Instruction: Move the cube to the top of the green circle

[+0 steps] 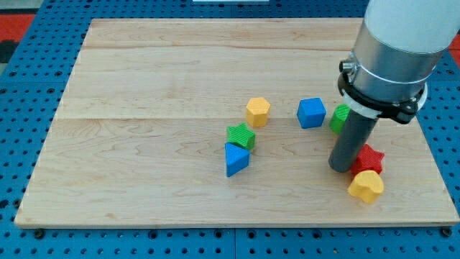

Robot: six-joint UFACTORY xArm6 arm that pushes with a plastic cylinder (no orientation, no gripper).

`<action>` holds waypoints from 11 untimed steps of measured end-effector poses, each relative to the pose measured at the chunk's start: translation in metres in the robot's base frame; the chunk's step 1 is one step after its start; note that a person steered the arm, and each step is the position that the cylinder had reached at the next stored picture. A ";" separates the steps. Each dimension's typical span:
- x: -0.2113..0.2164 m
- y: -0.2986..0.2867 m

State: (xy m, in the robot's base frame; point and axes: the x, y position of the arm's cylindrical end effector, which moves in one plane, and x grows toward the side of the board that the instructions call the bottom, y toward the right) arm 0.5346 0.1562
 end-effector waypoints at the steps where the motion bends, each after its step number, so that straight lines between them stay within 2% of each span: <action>1: -0.019 -0.029; 5: -0.107 -0.057; 6: -0.120 -0.098; 11: -0.135 -0.026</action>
